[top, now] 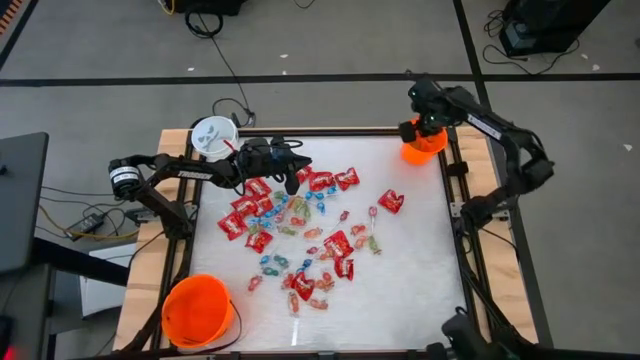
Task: Sort candy by brand, put in halloween buckets
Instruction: Put the top blue gummy into the top orange bucket, then put the red gummy into the top orange bucket
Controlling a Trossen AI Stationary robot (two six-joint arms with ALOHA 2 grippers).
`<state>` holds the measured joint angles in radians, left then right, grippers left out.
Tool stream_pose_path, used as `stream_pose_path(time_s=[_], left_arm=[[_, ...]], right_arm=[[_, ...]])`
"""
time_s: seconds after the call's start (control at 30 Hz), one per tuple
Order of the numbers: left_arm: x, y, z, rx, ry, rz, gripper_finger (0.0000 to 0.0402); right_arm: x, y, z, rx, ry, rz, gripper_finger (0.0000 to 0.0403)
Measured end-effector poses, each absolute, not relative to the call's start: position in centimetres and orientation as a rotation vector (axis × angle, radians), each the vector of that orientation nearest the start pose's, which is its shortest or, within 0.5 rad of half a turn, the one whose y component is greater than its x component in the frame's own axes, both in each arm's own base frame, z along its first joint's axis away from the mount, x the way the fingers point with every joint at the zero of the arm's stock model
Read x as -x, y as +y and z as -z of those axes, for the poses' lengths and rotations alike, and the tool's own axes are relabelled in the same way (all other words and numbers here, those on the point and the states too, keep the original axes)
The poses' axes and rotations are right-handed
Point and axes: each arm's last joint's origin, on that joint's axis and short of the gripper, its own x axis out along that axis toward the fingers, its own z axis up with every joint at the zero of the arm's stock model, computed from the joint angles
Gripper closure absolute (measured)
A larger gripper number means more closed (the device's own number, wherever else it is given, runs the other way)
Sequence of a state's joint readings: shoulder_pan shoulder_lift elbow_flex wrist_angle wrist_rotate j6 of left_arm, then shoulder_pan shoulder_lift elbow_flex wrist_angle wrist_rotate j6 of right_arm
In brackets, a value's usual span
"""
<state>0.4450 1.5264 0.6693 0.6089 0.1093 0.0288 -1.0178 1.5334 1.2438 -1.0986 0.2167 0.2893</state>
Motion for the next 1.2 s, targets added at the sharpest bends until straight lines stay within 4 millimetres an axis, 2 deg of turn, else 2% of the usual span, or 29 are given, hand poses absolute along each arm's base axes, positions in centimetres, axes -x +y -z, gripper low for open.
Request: stream_pose_path(time_s=[0.2, 0.4, 0.67, 0.87, 1.07, 1.2], left_arm=[[-27.9, 13.0, -19.8, 0.033, 0.247, -0.329, 0.0365], [-27.9, 12.9, -19.8, 0.061, 0.241, -0.235, 0.0365], [-28.3, 13.1, -20.3, 0.081, 0.264, -0.183, 0.0365], [-28.3, 13.1, -20.2, 0.061, 0.28, -0.195, 0.0365], [-28.6, 12.4, -20.0, 0.008, 0.292, -0.128, 0.0365], [-29.2, 11.5, -19.1, 0.013, 0.318, -0.096, 0.0365]], right_arm=[[-15.4, -25.0, -24.0, -0.752, 1.296, 1.187, 0.0377], [-15.7, -25.1, -23.9, -0.71, 1.29, 1.167, 0.0338], [-15.2, -24.3, -25.9, -0.673, 1.219, 1.176, 0.0306], [-16.1, -23.0, -28.1, -0.586, 1.079, 1.155, 0.0305], [-19.3, -20.7, -29.2, -0.479, 0.988, 1.017, 0.0305], [-22.5, -17.9, -28.8, -0.397, 1.016, 0.831, 0.0305]])
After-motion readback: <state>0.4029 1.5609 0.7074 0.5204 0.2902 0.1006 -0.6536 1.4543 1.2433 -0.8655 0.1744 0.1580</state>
